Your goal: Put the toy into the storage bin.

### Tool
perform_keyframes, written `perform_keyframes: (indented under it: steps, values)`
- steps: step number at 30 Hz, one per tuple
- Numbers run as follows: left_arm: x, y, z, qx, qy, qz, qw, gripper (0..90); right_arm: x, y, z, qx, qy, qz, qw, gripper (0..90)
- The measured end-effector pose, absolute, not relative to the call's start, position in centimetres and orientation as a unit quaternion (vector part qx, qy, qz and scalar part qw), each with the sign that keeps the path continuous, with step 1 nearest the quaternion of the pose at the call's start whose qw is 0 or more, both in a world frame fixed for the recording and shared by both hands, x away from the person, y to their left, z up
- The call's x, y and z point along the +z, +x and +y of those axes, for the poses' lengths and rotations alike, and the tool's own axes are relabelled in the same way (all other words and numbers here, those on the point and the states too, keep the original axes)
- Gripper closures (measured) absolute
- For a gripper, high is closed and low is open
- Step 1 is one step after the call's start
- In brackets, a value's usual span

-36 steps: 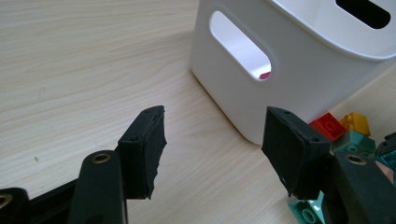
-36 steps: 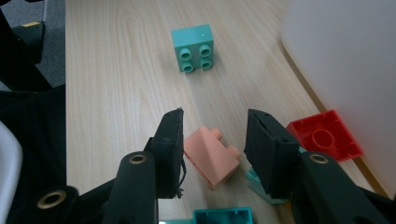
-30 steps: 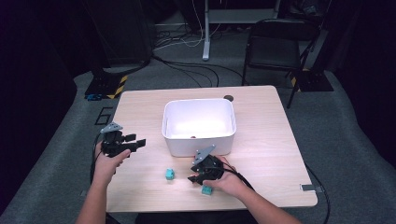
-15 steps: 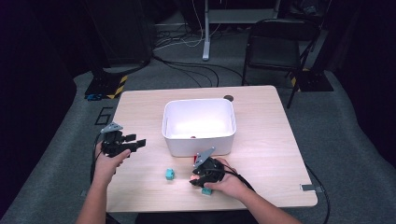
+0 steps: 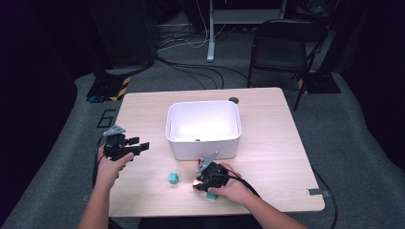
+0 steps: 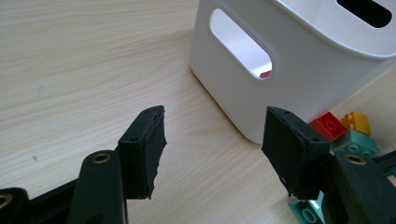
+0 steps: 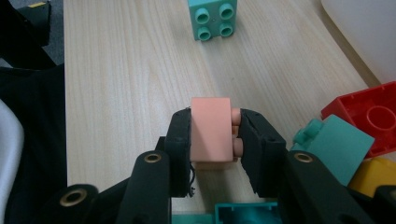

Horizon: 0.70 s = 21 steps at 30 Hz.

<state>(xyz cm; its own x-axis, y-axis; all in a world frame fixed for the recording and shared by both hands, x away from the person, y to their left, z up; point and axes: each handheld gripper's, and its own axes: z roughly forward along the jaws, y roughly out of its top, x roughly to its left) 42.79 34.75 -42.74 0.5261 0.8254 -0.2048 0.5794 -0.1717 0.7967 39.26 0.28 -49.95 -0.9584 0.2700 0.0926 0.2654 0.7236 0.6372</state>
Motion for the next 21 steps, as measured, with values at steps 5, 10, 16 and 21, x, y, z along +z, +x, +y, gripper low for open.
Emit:
perform_keyframes:
  steps: [5, 10, 16, 21]
  values:
    - [-42.7, 42.8, 34.8, 0.139, 0.752, 0.467, 0.444, 38.9, -49.4, 39.2, 0.4, 0.345, 0.148, 0.927, 0.009, 65.4]
    - [-42.7, 42.8, 34.8, 0.139, 0.753, 0.466, 0.443, 38.9, -48.4, 39.4, 0.3, 0.353, 0.149, 0.923, 0.017, 65.4]
    - [-42.7, 42.8, 34.7, 0.139, 0.753, 0.466, 0.443, 38.9, -47.0, 39.5, 0.3, 0.356, 0.149, 0.922, 0.024, 65.5]
    - [-42.7, 42.8, 34.8, 0.139, 0.752, 0.467, 0.444, 38.9, -45.8, 39.7, 0.3, 0.359, 0.151, 0.921, 0.027, 65.5]
